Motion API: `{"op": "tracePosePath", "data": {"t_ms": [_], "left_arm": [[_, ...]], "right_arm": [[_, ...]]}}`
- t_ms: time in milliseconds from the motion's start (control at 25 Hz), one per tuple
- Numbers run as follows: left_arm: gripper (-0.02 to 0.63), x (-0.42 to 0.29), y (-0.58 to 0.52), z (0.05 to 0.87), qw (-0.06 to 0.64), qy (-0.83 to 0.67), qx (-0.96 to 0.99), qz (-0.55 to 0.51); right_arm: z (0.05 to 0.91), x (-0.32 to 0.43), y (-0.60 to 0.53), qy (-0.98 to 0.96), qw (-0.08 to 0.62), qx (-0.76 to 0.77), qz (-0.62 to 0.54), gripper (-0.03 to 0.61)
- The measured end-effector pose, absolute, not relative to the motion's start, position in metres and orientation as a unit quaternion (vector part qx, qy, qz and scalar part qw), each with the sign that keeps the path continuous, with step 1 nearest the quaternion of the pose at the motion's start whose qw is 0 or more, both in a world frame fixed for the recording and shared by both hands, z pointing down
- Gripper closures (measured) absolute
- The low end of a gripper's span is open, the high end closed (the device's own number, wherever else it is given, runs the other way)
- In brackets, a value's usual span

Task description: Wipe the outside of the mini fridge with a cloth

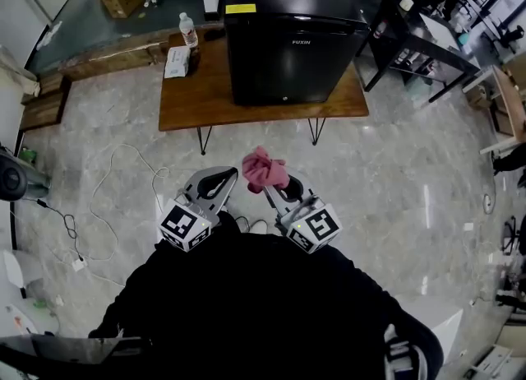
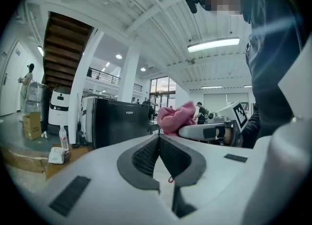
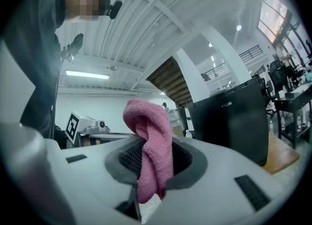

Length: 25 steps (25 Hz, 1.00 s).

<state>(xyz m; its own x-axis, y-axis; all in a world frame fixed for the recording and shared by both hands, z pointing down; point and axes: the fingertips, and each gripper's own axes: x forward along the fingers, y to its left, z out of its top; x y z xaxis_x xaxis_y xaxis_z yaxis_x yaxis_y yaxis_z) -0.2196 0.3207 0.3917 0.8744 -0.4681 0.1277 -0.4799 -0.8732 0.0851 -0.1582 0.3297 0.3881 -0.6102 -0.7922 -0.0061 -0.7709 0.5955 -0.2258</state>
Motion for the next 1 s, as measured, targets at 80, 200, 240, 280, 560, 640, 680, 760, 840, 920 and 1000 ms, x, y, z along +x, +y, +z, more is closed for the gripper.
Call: {"op": "tracePosePath", "data": {"t_ms": [80,200,240,280,560,640,680,760,840,920,1000], "left_arm": [[0.607,-0.22,0.323,0.393,0.058,-0.246,0.966,0.054],[0.607,-0.222,0.322,0.394,0.059,-0.248,0.965,0.057],[0.607,-0.222,0.321,0.394,0.059,-0.249,0.965,0.057],[0.607,-0.222,0.321,0.393,0.059,-0.25,0.965,0.058],[0.607,-0.224,0.314,0.392,0.056,-0.254,0.964,0.058],[0.607,-0.224,0.304,0.393,0.054,-0.257,0.963,0.058],[0.607,-0.225,0.297,0.393,0.054,-0.259,0.963,0.057],[0.607,-0.23,0.28,0.391,0.054,-0.265,0.961,0.053],[0.607,-0.233,0.259,0.389,0.055,-0.268,0.961,0.048],[0.607,-0.232,0.237,0.389,0.057,-0.265,0.962,0.043],[0.607,-0.23,0.213,0.385,0.057,-0.257,0.964,0.037]], "right_arm": [[0.389,-0.16,0.332,0.892,0.054,-0.438,-0.102,0.497],[0.391,-0.161,0.332,0.891,0.056,-0.438,-0.106,0.495],[0.391,-0.16,0.331,0.891,0.056,-0.438,-0.108,0.495],[0.391,-0.16,0.331,0.891,0.055,-0.438,-0.109,0.495],[0.399,-0.159,0.327,0.888,0.03,-0.447,-0.101,0.495],[0.401,-0.154,0.315,0.884,0.026,-0.457,-0.093,0.495],[0.401,-0.153,0.307,0.882,0.025,-0.462,-0.087,0.495],[0.399,-0.152,0.288,0.879,0.021,-0.471,-0.075,0.495],[0.395,-0.152,0.267,0.876,0.019,-0.477,-0.065,0.495],[0.391,-0.151,0.246,0.874,0.013,-0.483,-0.055,0.495],[0.386,-0.15,0.222,0.868,0.005,-0.494,-0.047,0.495]]}}
